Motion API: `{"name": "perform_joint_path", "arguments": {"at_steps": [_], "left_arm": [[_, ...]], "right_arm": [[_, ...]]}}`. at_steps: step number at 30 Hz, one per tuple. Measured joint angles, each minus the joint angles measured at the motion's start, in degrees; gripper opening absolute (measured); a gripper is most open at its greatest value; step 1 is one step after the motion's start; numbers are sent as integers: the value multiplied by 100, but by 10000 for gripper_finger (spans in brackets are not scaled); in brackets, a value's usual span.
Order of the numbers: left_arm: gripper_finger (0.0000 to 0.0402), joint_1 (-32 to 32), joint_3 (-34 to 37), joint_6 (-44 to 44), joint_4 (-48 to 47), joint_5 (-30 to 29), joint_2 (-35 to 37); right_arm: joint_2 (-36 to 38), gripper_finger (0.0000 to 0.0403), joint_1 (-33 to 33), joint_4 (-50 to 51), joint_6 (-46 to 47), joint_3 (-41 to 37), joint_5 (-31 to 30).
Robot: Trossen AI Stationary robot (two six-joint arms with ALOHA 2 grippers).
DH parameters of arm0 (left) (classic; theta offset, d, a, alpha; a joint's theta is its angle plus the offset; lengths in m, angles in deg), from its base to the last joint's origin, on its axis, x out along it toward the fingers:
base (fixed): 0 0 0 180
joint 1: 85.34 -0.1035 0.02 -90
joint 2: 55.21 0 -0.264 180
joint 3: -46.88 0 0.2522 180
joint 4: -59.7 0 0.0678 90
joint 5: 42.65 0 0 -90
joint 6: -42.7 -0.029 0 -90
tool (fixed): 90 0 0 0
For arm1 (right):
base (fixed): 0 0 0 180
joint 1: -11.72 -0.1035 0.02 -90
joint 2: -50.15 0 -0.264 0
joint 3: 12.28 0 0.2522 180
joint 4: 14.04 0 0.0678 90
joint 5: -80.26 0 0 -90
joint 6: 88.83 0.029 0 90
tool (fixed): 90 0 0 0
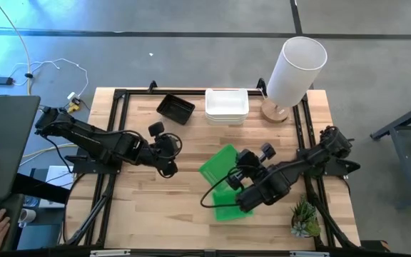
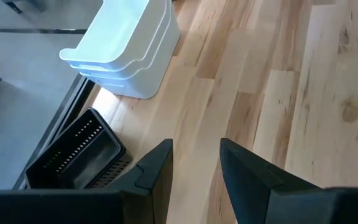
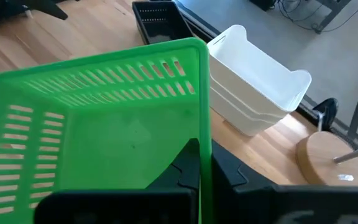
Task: Stack baskets on shelf by color
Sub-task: Stack the top green bin on the stacked green bins
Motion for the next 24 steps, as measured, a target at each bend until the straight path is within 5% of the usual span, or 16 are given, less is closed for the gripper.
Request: {"name": "perform_joint_path", "arguments": {"at_steps": [18,24], "left_arm": [[119,7,-2,-4,-11,0,-2],[119,7,-3,-178,11,-9,-4]], "right_arm": [[277,0,555,-1,-1351,-1,53],[1039,0,731,1,-1253,-1023,142]]}}
